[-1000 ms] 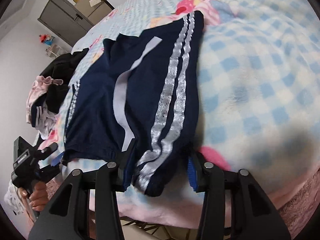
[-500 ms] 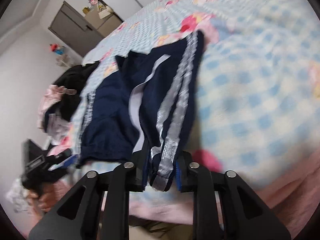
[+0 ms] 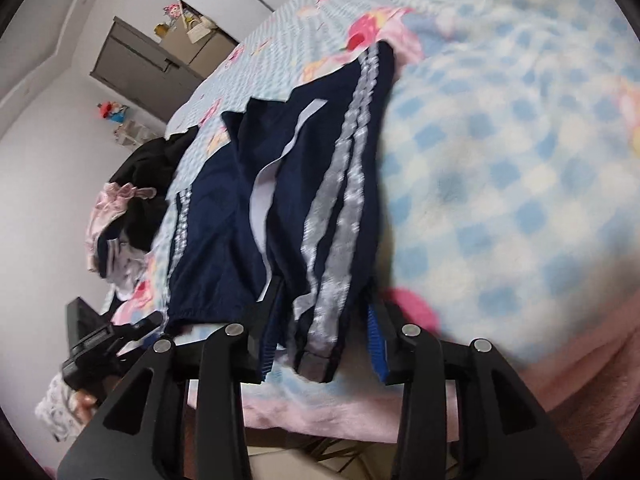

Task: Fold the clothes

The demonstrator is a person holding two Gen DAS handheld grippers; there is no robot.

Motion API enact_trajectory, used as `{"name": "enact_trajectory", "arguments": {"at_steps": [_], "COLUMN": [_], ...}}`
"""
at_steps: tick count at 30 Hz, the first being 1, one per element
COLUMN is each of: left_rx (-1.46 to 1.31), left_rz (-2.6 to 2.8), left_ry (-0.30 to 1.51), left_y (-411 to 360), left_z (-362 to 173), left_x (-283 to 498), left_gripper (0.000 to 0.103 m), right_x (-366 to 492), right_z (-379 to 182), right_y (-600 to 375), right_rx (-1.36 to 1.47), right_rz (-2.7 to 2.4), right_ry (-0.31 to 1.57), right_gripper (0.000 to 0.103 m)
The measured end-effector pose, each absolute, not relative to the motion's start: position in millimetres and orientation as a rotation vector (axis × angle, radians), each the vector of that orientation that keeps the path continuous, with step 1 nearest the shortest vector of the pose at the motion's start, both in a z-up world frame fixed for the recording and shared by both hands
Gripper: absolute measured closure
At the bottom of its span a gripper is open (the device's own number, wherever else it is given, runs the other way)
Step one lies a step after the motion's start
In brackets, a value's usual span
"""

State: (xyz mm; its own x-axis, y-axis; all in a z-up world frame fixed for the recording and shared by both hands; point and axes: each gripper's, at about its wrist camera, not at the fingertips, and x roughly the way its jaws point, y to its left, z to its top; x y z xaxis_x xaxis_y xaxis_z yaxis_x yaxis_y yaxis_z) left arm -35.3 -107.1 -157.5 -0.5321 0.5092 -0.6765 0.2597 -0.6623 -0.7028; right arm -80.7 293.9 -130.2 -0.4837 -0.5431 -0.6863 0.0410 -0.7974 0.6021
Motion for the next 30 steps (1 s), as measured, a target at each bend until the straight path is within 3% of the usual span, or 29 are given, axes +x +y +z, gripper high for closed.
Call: {"name": "enact_trajectory", "arguments": {"at_steps": [3,7,8,9,10,12,14,30], "left_rx": [-1.383,-1.401,-1.413,-1.423,-1.424,-1.418,-1.402,-1.364], "left_rz": [2.267,2.218,2.239,2.264,2.293,2.342,2.376,2.437], "left_ry": [-1.237,-1.215,-1.189,-1.169,-1.151,-1.112,-1.072,-0.914], "left_y": [-105.9,-89.5,-87.8,-87.1,-87.1,-88.4,-91.0,-84.4], "left_z": [-159.9,-170.3,-170.5,-169.9,-166.7,-157.3,-145.6,-102.1], "left_x": [-34.2,-43.7,-46.2,-47.7,-47.2,-42.1,-32.7,5.8], "left_gripper": [0.06,0.06,0.063,0.079,0.087,0.088,0.089,0.091], "right_x": [-79.7,-86.4,-88.7,-90.4,-91.8,-92.6,-89.0,-49.8], "right_z": [-127.7,-136.4,-139.4,-141.4,-142.7,-143.1,-138.2,-101.2], "right_y": [283.6,280.5,282.4,284.2,285.8,287.6,289.1,280.9], "right_rx": [1.335,1.364,1.37,1.371,1.368,1.376,1.373,1.304], "right_rz": [-2.31,-2.301,-2.293,-2.286,-2.28,-2.289,-2.311,-2.323], "right_ry": [-0.698,-0.734,-0.761,-0.783,-0.8,-0.791,-0.766,-0.692], "right_gripper": [0.064,0.056,0.056,0.056,0.056,0.078,0.089,0.092]}}
